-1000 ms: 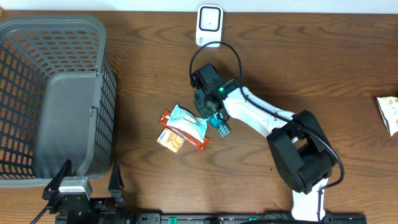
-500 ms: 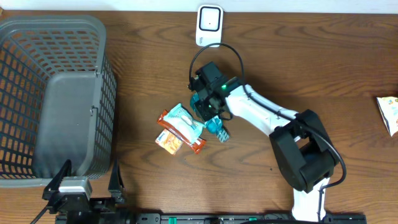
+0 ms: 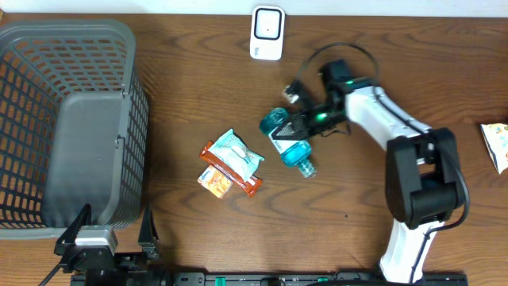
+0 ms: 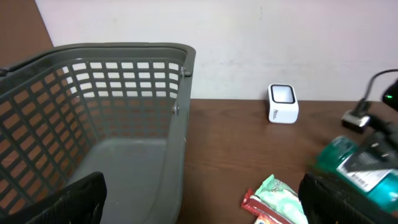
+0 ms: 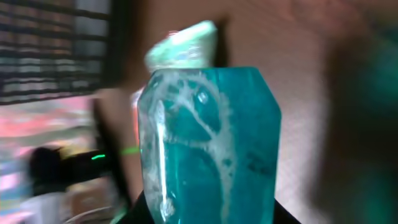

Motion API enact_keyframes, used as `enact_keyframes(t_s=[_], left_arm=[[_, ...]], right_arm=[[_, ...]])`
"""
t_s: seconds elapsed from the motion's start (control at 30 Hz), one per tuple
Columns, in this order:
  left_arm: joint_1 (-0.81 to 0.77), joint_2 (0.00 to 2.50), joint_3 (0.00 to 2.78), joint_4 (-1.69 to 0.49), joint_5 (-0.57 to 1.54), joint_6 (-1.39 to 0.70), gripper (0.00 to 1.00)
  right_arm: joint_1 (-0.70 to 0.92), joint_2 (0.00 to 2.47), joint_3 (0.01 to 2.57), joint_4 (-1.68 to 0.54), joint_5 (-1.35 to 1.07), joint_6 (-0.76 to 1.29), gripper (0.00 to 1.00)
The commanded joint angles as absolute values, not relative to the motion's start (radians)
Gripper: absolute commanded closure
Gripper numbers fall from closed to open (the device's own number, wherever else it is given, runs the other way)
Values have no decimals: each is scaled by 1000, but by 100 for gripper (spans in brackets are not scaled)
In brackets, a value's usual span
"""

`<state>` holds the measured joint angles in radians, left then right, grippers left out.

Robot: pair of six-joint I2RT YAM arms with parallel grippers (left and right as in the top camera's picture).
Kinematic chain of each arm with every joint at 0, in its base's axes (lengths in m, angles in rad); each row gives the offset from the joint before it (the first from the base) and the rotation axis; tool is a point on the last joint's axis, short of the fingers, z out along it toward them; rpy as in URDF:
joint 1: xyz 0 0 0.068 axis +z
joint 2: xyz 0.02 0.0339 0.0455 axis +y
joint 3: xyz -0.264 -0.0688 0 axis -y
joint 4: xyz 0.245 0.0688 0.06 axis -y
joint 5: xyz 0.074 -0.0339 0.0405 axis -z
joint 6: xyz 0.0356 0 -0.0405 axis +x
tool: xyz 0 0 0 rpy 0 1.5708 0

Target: Scan the item barcode

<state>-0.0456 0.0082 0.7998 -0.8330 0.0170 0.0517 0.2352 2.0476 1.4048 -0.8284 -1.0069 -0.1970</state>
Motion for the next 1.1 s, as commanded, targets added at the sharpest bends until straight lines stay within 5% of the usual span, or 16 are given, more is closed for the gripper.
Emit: enact_keyframes(t_s=[0.0,0.7,1.07], left_arm=[[-39,3,804,-830,19,47,2],[-39,3,804,-830,19,47,2],[-39,3,804,-830,19,47,2]], right_arm=[[192,2021,1414,-879,-1354,-343,99],[182,2011,1415,-900,-1269,-353,99],[331,1997,1512,-701,-515,-202,99]])
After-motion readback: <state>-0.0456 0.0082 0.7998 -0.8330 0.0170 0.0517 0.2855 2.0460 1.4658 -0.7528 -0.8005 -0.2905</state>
